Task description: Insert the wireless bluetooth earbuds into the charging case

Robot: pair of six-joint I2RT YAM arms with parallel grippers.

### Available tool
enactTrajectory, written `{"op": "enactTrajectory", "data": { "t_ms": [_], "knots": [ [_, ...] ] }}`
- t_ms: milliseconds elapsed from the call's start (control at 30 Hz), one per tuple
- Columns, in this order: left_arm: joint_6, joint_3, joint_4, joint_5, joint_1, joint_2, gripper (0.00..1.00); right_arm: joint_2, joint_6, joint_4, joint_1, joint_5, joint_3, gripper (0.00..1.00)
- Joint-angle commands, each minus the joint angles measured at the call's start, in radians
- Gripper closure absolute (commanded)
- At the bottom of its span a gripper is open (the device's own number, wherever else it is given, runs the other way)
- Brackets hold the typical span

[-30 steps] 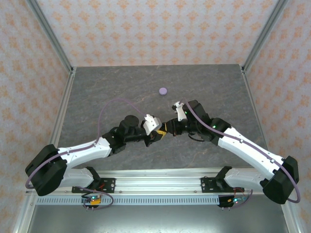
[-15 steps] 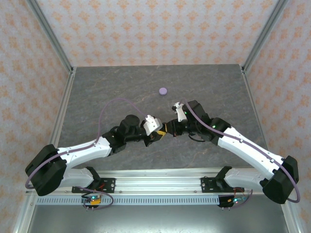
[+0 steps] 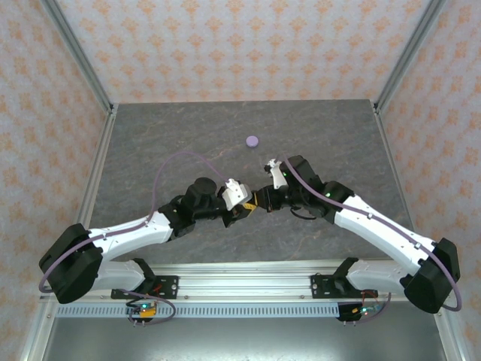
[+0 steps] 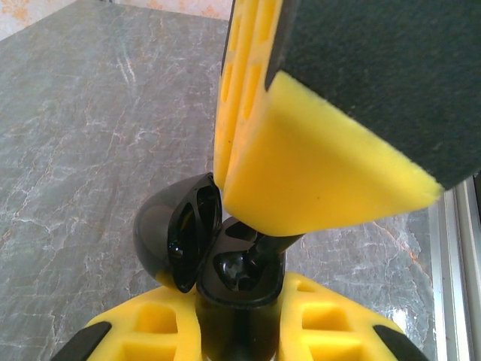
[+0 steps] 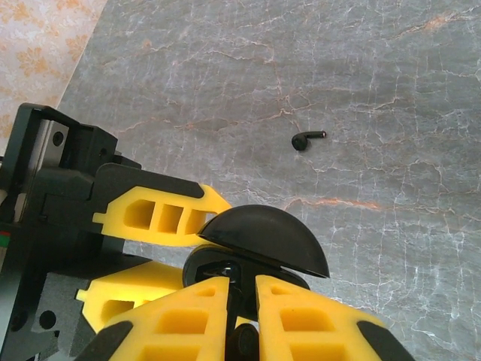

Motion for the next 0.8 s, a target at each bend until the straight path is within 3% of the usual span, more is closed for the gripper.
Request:
{"op": "enactTrajectory", "data": {
  "t_ms": [0,367,767],
  "knots": [
    [0.037,0.037,0.004,-0.006,-0.006,-0.017,0.85,0.004,-0.014,-0.020,0.007,-0.019,0.034,0.85],
    [0.049,0.043,-0.004,0.054,-0.006,-0.024,0.85,0.019,-0.014,-0.018,0.007,-0.019,0.038,0.85],
    [0.030,0.046,-0.013,0.049,-0.007,-0.014,0.85,0.020,0.009,-0.016,0.007,0.038,0.030,0.88]
  ]
}}
